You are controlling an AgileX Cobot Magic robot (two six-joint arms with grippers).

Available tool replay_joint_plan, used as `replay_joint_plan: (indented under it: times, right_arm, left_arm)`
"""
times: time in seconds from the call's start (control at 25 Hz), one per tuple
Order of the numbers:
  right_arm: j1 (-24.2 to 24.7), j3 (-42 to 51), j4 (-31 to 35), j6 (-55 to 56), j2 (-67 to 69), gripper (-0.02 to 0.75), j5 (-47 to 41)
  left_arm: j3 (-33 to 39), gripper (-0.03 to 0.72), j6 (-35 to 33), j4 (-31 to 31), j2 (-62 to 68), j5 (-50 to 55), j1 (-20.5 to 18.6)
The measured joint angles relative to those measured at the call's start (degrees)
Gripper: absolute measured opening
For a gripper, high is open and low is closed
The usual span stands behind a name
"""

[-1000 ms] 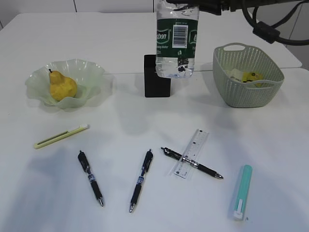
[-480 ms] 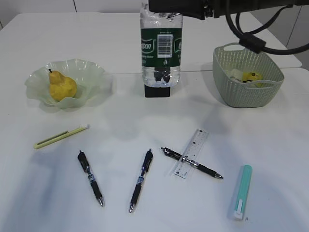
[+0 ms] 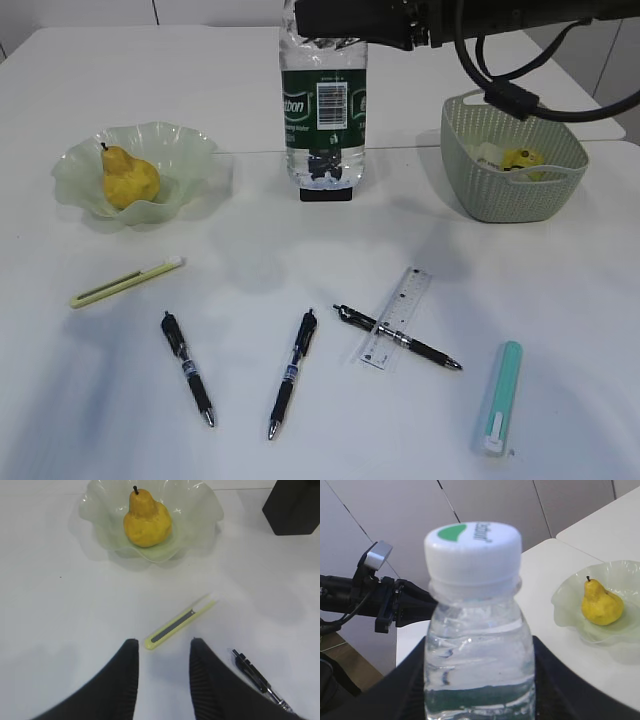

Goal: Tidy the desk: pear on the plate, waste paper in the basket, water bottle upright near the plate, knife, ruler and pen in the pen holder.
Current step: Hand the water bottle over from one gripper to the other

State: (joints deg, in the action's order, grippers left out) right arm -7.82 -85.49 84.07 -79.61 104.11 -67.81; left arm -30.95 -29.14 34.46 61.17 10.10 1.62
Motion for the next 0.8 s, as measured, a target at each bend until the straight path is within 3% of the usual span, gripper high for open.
replay_joint_plan:
  times: [0.8]
  right_arm:
    - [0.00,0.00,2.77,0.21,0.00,0.389,0.09]
  left_arm:
    - [0.00,0.239,-0.09,0.00,0.00,-1.71,0.00]
